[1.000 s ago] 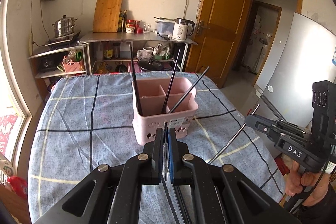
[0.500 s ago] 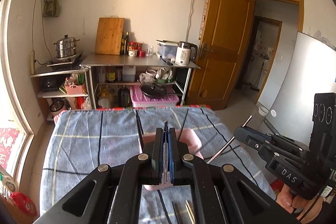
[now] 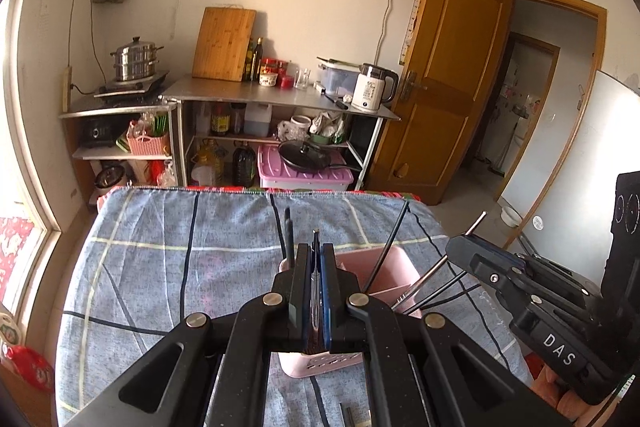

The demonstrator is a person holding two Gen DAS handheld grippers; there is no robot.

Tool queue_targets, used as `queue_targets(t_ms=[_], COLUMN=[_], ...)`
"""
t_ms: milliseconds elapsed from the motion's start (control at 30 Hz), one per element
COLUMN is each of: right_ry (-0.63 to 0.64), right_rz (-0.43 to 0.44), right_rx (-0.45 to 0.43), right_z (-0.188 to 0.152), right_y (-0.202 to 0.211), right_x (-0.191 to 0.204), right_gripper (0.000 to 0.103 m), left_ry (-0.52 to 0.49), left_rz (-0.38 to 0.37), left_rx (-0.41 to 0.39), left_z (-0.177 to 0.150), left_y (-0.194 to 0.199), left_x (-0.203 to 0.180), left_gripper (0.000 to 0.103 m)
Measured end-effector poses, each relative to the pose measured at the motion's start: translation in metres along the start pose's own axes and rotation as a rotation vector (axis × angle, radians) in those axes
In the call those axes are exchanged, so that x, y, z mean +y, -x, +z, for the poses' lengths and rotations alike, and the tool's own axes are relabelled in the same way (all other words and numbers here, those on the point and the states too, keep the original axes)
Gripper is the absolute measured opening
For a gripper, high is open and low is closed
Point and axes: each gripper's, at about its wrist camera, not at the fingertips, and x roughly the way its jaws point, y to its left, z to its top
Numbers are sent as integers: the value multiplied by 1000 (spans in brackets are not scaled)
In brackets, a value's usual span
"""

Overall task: Organize utensils
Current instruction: 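Lower the metal chopsticks into the basket and open both tools, then move both tools back over the remaining chopsticks on the cloth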

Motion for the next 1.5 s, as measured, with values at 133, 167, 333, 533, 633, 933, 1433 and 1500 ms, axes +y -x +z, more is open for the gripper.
queue_targets(t_ms=[133,167,333,533,633,933,1433,1500], right_ry=[-2,-3,2,-5,-6,-10,-8,-21], right_rz=[-4,-5,-16,-15,-12,-22,-20,-20], right_rx=[40,50,105,157,175,120,35,34], right_z=[-10,-12,-23,-33,-35,-30,-61,-71], right_y=[-17,-21,-38,-50,-51,-20,59,67], right_x=[-3,-4,-7,-11,-11,-13,-12,-14], right_gripper=[4,4,4,4,4,11,11,11], left_ry=[15,17,23,28,32,14,-33,-40], left_rz=[-1,-1,5,9,4,19,2,-4], left_rx=[30,37,73,96,97,36,-35,-42], left_z=[-12,-14,-26,-34,-36,-34,-86,-96], left_y=[-16,-19,-35,-45,-44,-13,61,69], left_x=[7,8,14,18,19,14,-12,-16], left_gripper=[4,4,4,4,4,5,5,5])
